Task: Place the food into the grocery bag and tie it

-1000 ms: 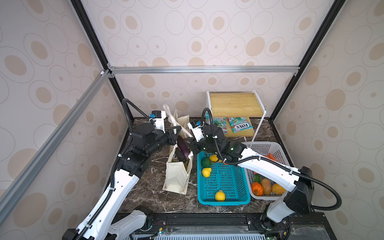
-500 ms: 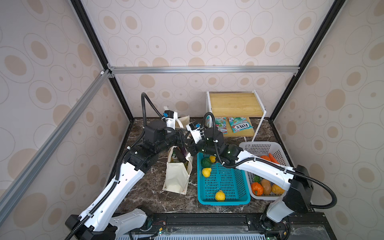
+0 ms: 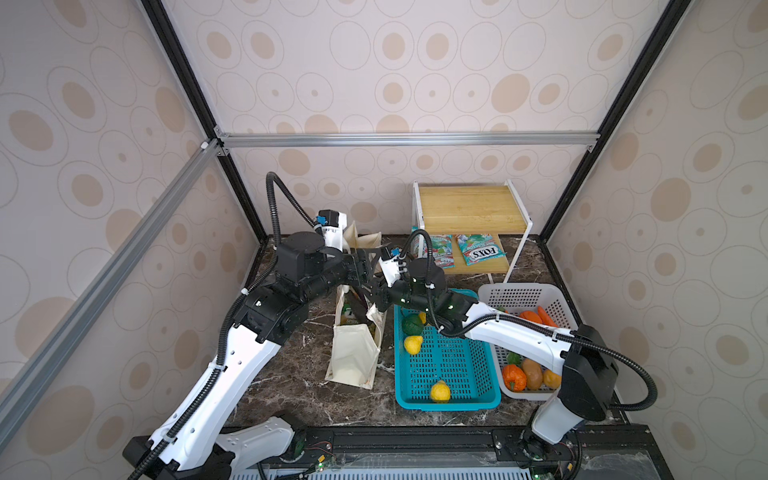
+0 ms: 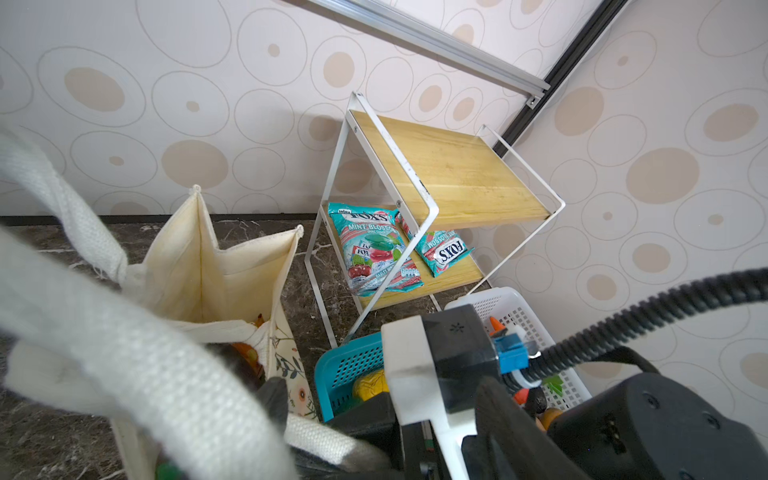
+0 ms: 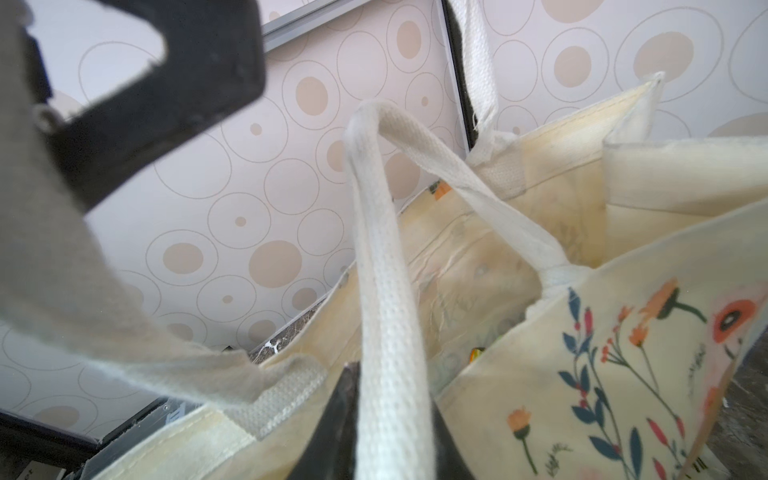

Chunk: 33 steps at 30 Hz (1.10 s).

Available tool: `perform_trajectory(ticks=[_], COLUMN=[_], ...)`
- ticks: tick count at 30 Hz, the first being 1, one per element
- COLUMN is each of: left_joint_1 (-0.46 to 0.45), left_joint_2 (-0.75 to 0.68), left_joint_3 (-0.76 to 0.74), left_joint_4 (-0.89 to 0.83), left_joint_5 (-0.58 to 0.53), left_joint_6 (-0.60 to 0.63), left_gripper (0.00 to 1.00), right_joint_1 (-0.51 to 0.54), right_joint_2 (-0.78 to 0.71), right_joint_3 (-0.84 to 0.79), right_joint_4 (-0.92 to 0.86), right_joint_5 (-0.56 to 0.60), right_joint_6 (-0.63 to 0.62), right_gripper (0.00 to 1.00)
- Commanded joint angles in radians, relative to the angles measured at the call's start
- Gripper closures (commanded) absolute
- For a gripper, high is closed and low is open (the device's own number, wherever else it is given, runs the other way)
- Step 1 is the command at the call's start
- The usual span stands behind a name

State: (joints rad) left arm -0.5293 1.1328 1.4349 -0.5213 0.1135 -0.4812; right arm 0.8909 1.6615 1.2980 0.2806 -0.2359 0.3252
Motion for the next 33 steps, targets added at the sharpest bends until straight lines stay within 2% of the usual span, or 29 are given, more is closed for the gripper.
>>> perform_trajectory(ticks=[1, 2, 3, 4, 5, 6, 8, 10, 12, 16, 17, 18, 20, 24, 29, 32, 33], left_joint_1=[-0.009, -0.009, -0.009, -0.011, -0.012, -0.014, -0.028, -0.073, -0.109, -0.170, -0.173, -0.173, -0.173, -0.173, -0.172, -0.175, -0.175], left_joint_2=[0.016, 0.028, 0.040, 0.056, 0.076, 0.091, 0.123, 0.152, 0.177, 0.214, 0.217, 0.218, 0.221, 0.216, 0.206, 0.241, 0.254], left_joint_3=[0.082, 0.105, 0.121, 0.142, 0.159, 0.173, 0.204, 0.245, 0.292, 0.370, 0.377, 0.382, 0.393, 0.402, 0.425, 0.493, 0.504], left_joint_4=[-0.065, -0.100, -0.128, -0.158, -0.183, -0.200, -0.230, -0.277, -0.338, -0.435, -0.445, -0.452, -0.472, -0.482, -0.448, -0.525, -0.548], left_joint_5=[-0.089, -0.138, -0.168, -0.188, -0.188, -0.179, -0.171, -0.251, -0.349, -0.457, -0.459, -0.461, -0.485, -0.504, -0.458, -0.546, -0.574], left_joint_6=[0.039, 0.053, 0.067, 0.081, 0.090, 0.096, 0.102, 0.112, 0.118, 0.132, 0.140, 0.146, 0.154, 0.162, 0.176, 0.191, 0.198], left_gripper=[0.32, 0.35, 0.43, 0.59, 0.70, 0.74, 0.73, 0.73, 0.67, 0.39, 0.29, 0.26, 0.01, 0.01, 0.01, 0.02, 0.10], right_joint_1=[-0.002, -0.002, -0.003, -0.002, -0.001, -0.003, -0.003, -0.005, -0.013, -0.043, -0.045, -0.045, -0.045, -0.045, -0.046, -0.044, -0.045], right_joint_2=[0.018, 0.015, 0.013, 0.011, 0.009, 0.010, 0.011, 0.019, 0.030, 0.075, 0.086, 0.091, 0.099, 0.093, 0.102, 0.103, 0.099], right_joint_3=[0.013, 0.009, 0.000, -0.008, -0.018, -0.025, -0.036, -0.041, -0.044, -0.042, -0.034, -0.027, -0.024, -0.037, -0.025, -0.026, -0.028], right_joint_4=[0.029, 0.040, 0.054, 0.071, 0.091, 0.109, 0.153, 0.192, 0.236, 0.340, 0.343, 0.338, 0.340, 0.343, 0.334, 0.335, 0.335], right_joint_5=[-0.005, -0.011, -0.018, -0.023, -0.026, -0.032, -0.045, -0.053, -0.060, -0.100, -0.107, -0.107, -0.110, -0.097, -0.121, -0.121, -0.121], right_joint_6=[-0.005, -0.002, 0.000, 0.003, 0.009, 0.012, 0.024, 0.043, 0.077, 0.175, 0.181, 0.178, 0.179, 0.176, 0.180, 0.184, 0.186], right_gripper=[0.99, 0.99, 0.99, 0.99, 0.99, 0.99, 0.99, 0.99, 1.00, 1.00, 1.00, 1.00, 1.00, 1.00, 1.00, 1.00, 1.00])
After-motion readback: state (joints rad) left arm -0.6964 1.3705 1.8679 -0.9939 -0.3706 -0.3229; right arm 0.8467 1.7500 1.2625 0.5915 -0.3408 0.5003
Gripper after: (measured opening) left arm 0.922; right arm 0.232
